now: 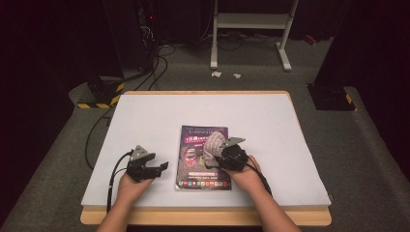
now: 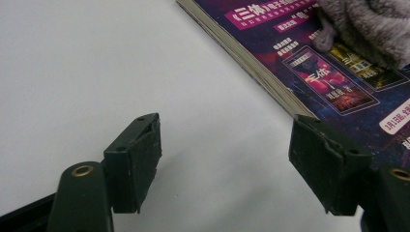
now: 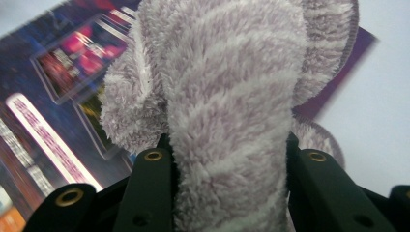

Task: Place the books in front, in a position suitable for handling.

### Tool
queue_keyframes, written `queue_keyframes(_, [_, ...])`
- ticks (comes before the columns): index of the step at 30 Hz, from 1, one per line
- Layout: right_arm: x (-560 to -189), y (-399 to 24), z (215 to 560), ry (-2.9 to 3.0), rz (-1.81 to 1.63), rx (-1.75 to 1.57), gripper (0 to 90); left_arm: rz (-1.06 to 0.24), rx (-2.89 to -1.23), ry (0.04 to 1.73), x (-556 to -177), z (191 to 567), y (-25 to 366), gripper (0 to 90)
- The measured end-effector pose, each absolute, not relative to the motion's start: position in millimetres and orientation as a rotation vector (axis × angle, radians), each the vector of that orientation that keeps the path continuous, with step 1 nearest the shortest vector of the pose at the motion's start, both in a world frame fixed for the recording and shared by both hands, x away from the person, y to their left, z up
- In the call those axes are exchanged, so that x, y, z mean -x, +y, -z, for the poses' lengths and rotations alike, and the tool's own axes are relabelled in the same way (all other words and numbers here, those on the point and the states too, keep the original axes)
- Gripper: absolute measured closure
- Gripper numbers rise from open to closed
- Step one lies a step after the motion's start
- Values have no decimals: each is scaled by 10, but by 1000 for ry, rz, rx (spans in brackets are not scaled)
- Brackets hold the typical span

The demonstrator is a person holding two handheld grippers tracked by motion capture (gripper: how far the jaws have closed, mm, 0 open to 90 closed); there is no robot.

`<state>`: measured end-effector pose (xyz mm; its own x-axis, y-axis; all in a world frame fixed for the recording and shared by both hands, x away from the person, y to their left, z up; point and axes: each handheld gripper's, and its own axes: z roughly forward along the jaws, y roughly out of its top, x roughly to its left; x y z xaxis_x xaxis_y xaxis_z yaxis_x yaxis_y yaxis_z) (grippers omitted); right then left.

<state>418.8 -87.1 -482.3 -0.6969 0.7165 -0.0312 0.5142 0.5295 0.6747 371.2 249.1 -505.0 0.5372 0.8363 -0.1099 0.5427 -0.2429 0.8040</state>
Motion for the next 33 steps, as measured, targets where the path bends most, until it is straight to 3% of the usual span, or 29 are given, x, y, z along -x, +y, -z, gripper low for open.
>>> queue_keyframes(20, [-4231, 89, 4833, 2593, -1008, -865, 632, -433, -1938, 1113, -3716, 5052, 2486, 277])
queue_keyframes(33, [-4245, -63, 4838, 2585, -1010, -886, 630, -431, -1936, 1116, -3714, 5053, 2485, 277])
